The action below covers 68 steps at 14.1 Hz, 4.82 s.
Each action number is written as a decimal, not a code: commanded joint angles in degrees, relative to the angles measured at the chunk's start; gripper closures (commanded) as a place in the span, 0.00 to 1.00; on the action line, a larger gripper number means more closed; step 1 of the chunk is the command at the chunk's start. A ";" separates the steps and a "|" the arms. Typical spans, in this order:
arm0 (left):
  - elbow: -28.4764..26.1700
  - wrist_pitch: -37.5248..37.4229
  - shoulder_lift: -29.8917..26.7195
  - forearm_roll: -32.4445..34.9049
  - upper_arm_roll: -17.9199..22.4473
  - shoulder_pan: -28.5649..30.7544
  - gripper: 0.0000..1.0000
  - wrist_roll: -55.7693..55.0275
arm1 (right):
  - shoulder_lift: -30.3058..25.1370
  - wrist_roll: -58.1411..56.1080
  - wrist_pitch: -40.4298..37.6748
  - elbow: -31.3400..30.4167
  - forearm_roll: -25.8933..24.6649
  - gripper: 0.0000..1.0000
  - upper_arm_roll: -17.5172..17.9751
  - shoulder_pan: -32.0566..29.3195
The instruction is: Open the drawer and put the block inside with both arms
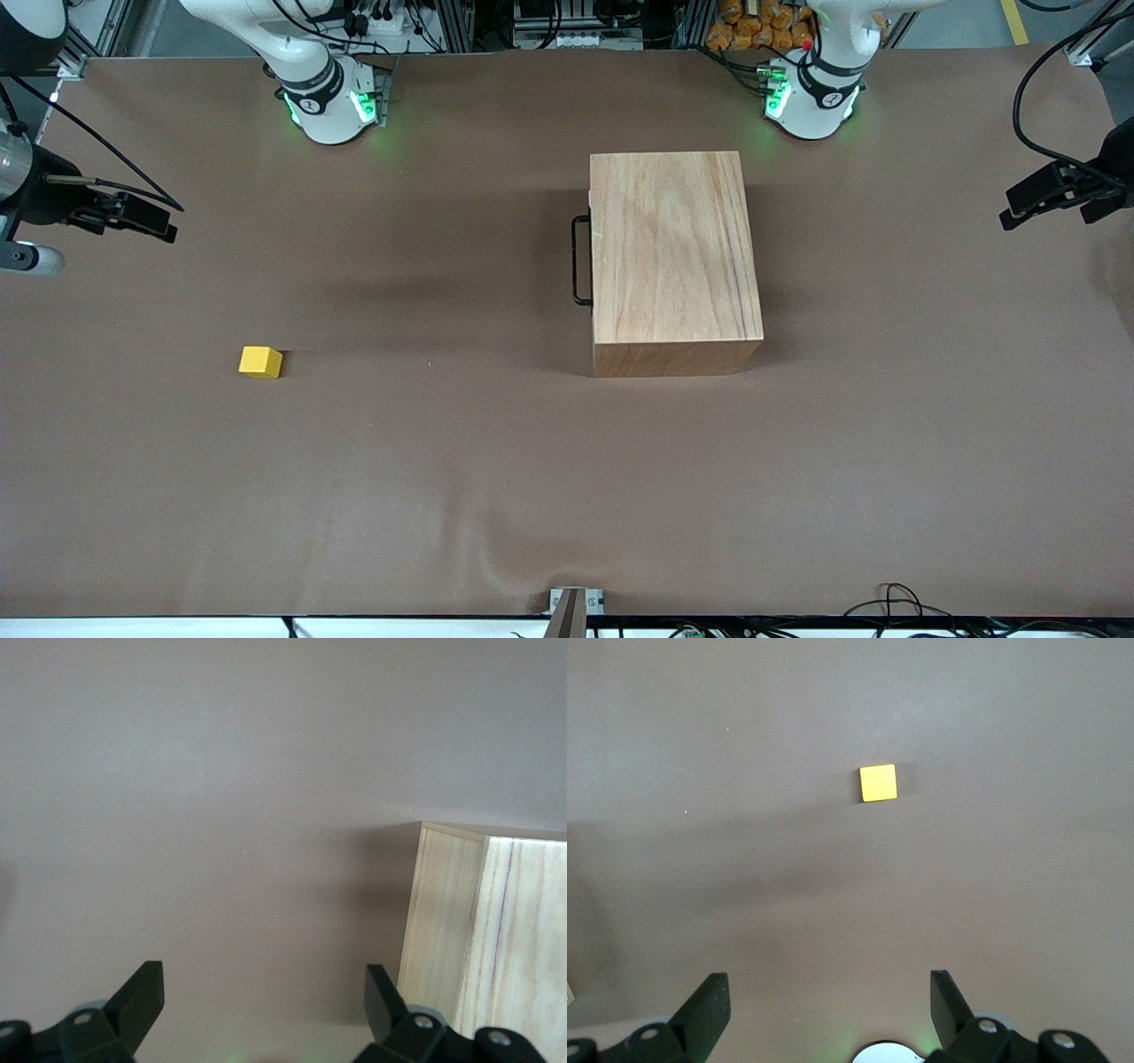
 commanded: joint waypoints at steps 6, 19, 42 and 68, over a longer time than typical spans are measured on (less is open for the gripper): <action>0.34 -1.85 0.47 -1.42 0.53 0.02 0.00 1.79 | -2.84 0.22 -1.66 -3.84 -0.92 0.00 0.11 -1.03; 1.91 2.98 9.25 -0.99 -18.26 -3.30 0.00 -22.62 | -0.94 2.50 1.00 5.16 -1.89 0.00 0.72 3.63; 18.44 23.17 35.27 6.93 -7.67 -49.16 0.00 -63.42 | 12.60 -4.22 20.48 8.80 -3.47 0.00 0.11 3.29; 17.47 16.16 43.97 9.12 -3.60 -53.86 0.00 -54.55 | 30.98 -14.80 39.52 2.41 -2.50 0.00 0.28 -6.03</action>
